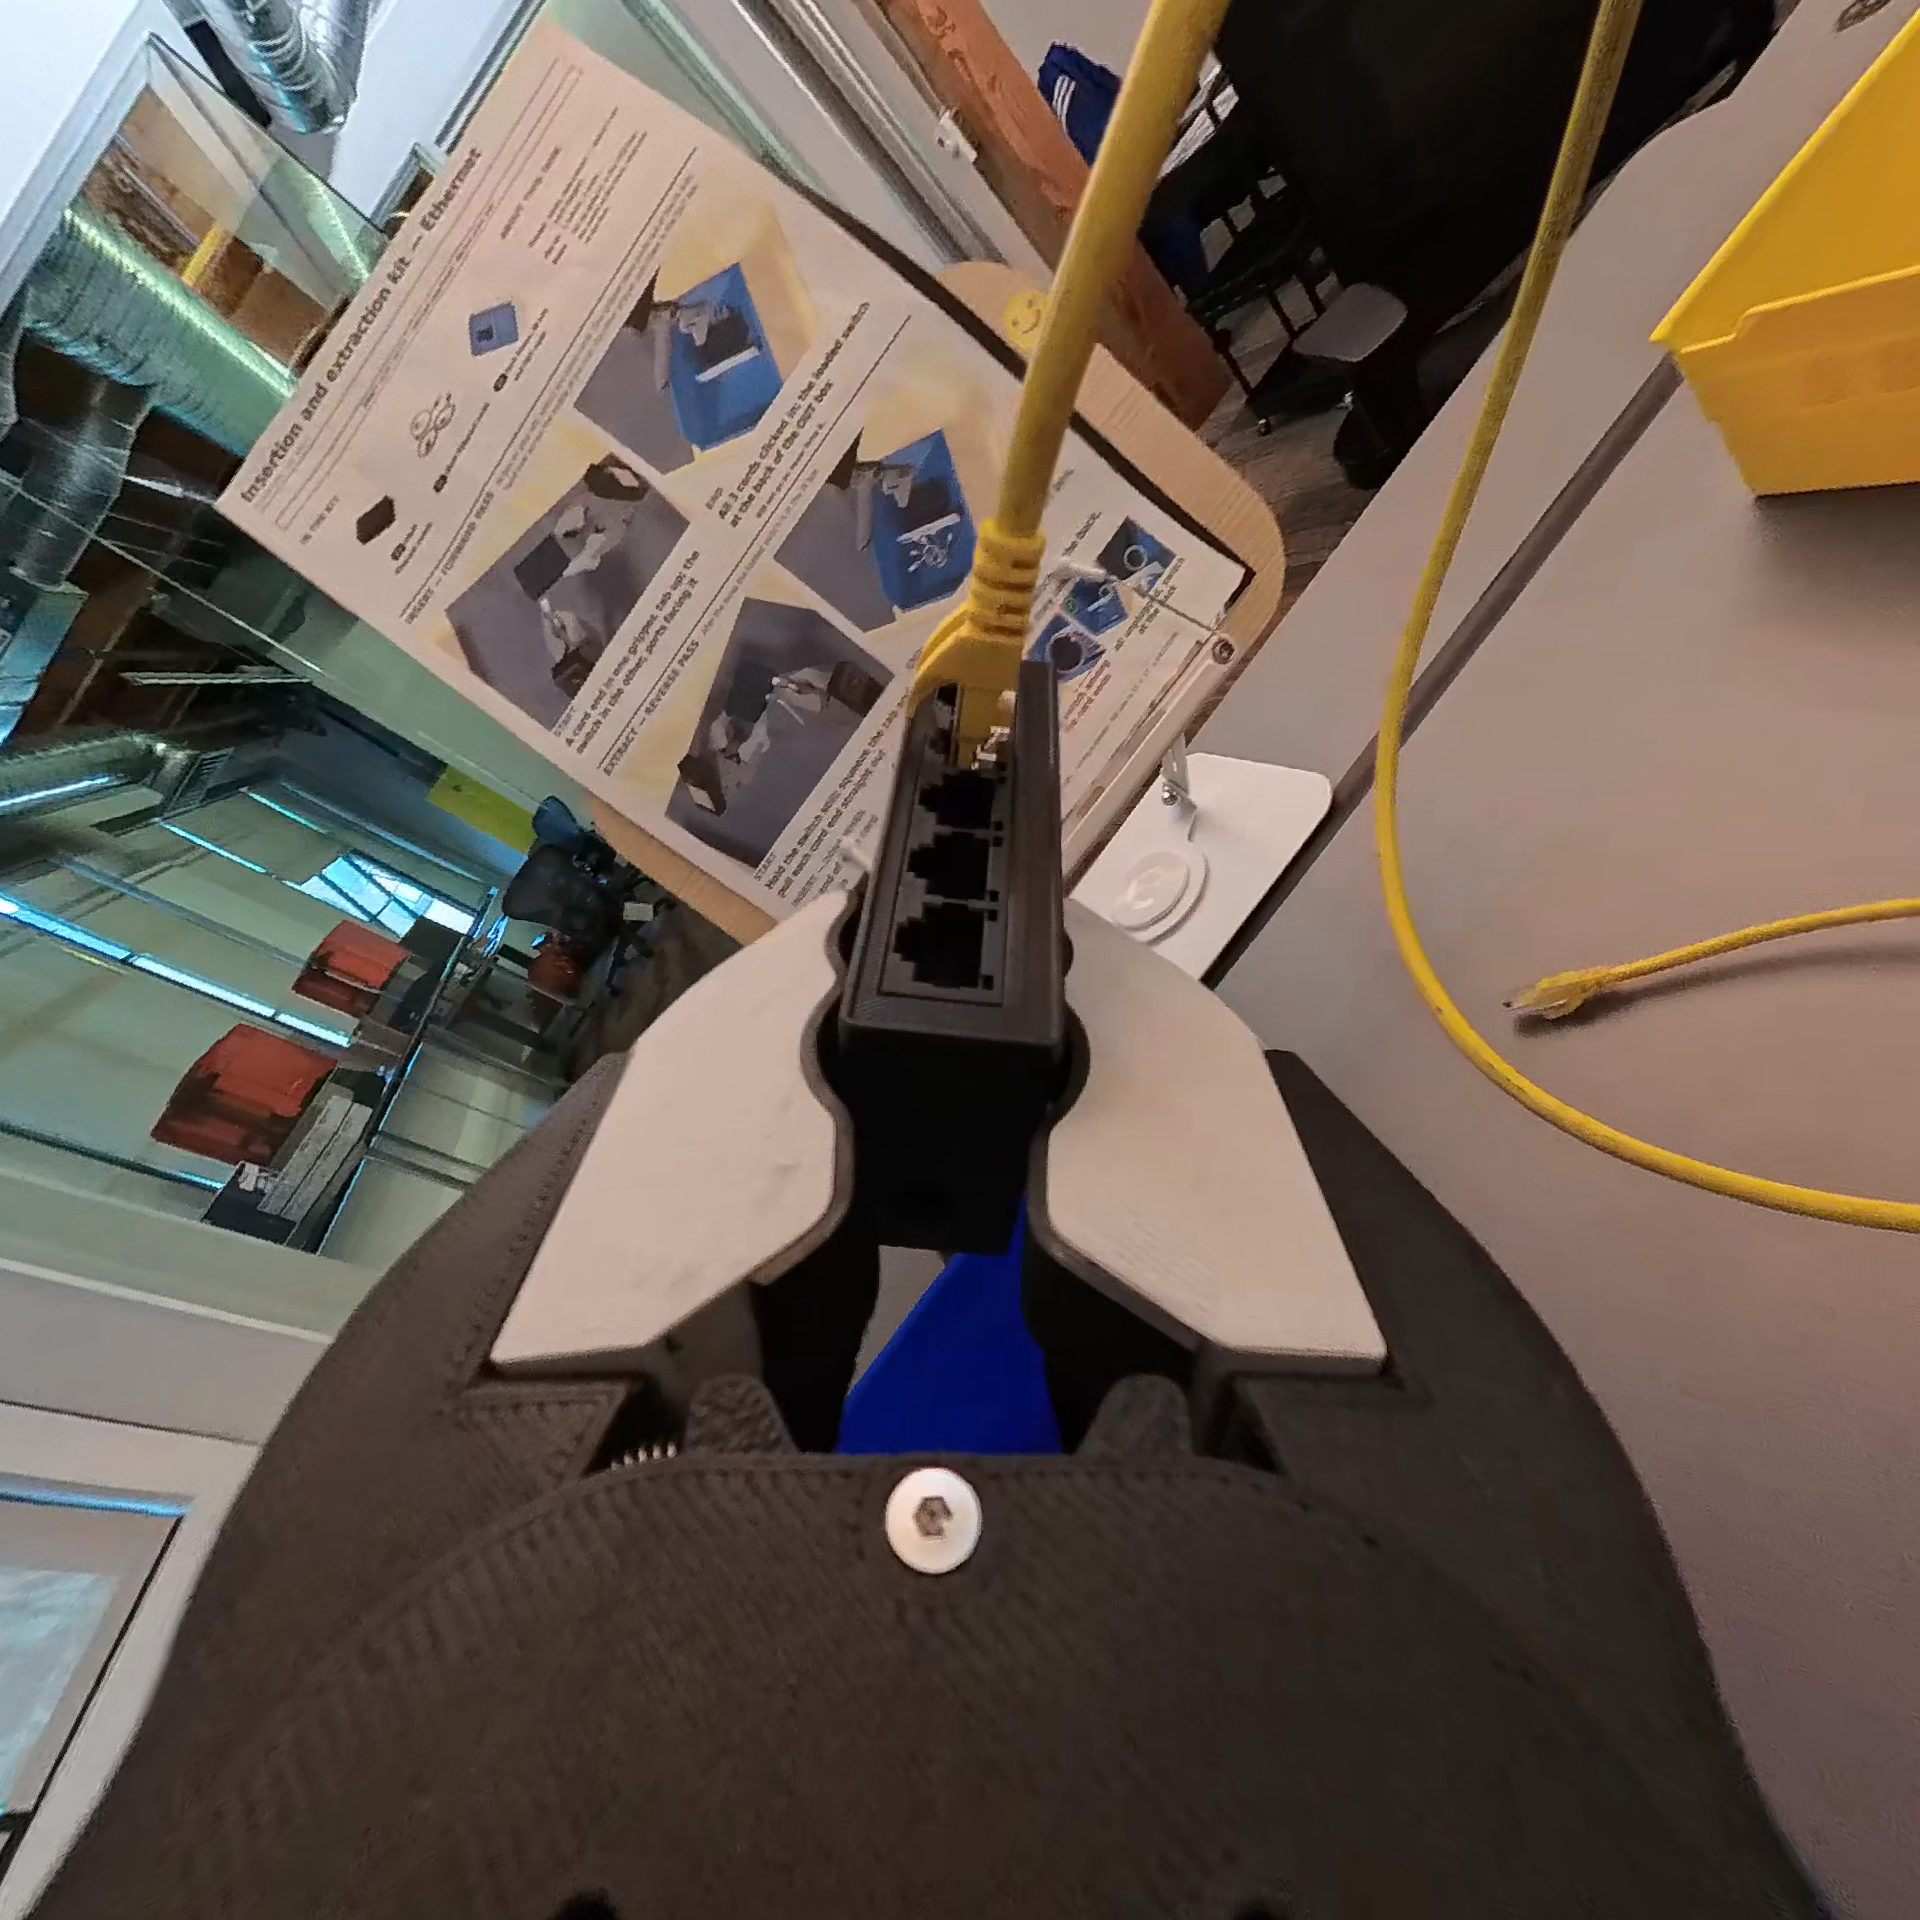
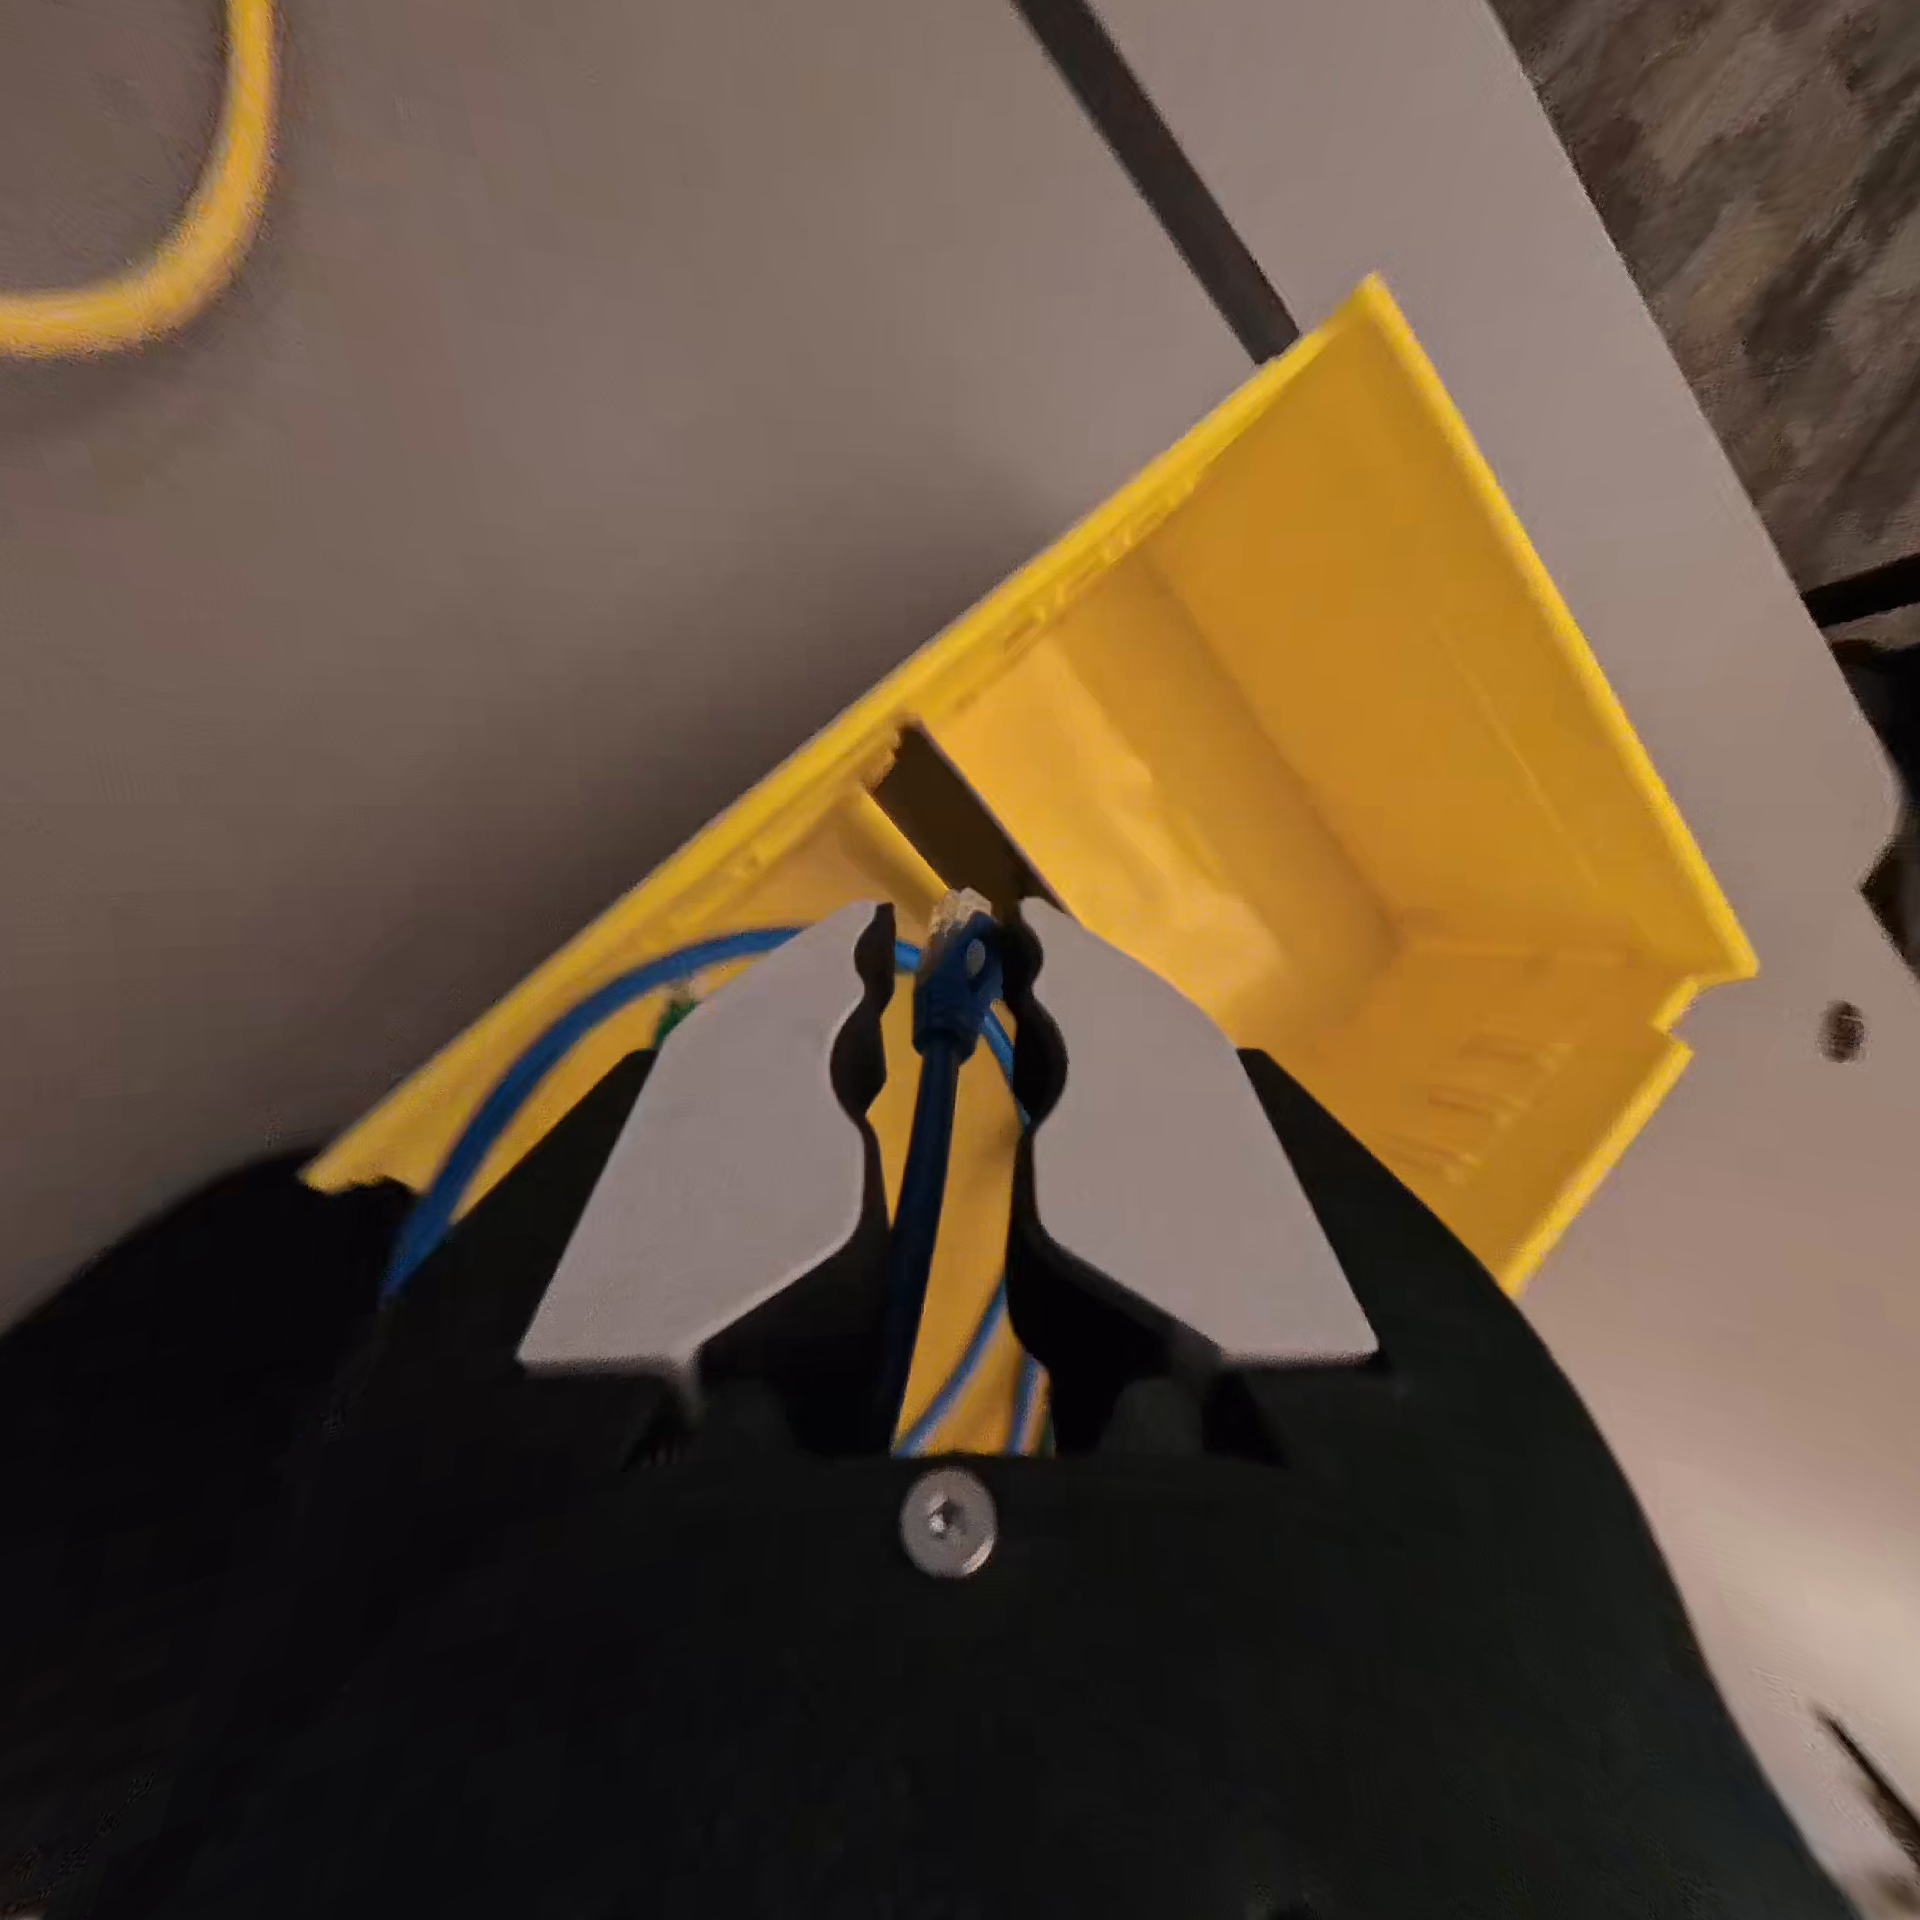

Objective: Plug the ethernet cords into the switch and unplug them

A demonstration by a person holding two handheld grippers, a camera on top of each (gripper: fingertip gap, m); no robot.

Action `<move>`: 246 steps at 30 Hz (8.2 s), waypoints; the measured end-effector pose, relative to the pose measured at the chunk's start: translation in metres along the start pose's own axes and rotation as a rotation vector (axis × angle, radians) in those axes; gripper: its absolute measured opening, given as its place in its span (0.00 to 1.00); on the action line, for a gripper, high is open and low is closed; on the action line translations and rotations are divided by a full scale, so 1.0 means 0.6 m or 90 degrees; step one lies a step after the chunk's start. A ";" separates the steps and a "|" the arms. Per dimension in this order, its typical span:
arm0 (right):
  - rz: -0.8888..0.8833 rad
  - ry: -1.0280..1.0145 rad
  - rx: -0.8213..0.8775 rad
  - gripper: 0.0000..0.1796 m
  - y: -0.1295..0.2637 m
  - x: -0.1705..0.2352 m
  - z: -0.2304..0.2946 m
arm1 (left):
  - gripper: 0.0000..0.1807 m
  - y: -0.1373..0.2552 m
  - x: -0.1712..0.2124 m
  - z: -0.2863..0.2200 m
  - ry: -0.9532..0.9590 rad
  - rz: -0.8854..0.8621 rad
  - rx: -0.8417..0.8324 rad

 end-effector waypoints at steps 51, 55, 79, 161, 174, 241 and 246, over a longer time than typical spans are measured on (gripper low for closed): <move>-0.571 0.326 0.356 0.34 0.426 -0.178 0.243 | 0.16 0.017 -0.075 -0.101 -0.206 -0.127 -0.057; -0.503 0.524 0.475 0.26 0.385 -0.257 0.308 | 0.16 0.025 -0.083 -0.126 -0.236 -0.126 -0.038; -0.371 0.609 0.506 0.09 0.307 -0.331 0.311 | 0.16 0.049 -0.105 -0.154 -0.295 -0.130 -0.075; -0.353 -0.003 -0.480 0.06 0.108 -0.075 0.460 | 0.16 0.049 -0.036 -0.030 -0.101 -0.056 -0.026; -0.631 -0.044 -0.218 0.03 0.421 -0.011 0.167 | 0.16 0.054 -0.039 -0.033 -0.107 -0.054 -0.030; -0.500 -0.176 0.200 0.03 0.684 0.004 -0.129 | 0.16 0.031 -0.030 -0.047 -0.126 -0.018 -0.016; -0.450 -0.180 0.190 0.03 0.640 0.008 -0.134 | 0.16 0.031 -0.031 -0.048 -0.127 -0.019 -0.016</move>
Point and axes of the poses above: each gripper's, where its closed fingertips meet, y back along the fingers, x out of its underside, z = x × y across the jaws, the point moved 1 cm from there along y, back along the fingers, and after that the axes turned 15 degrees about z, right-handed, at the moved point
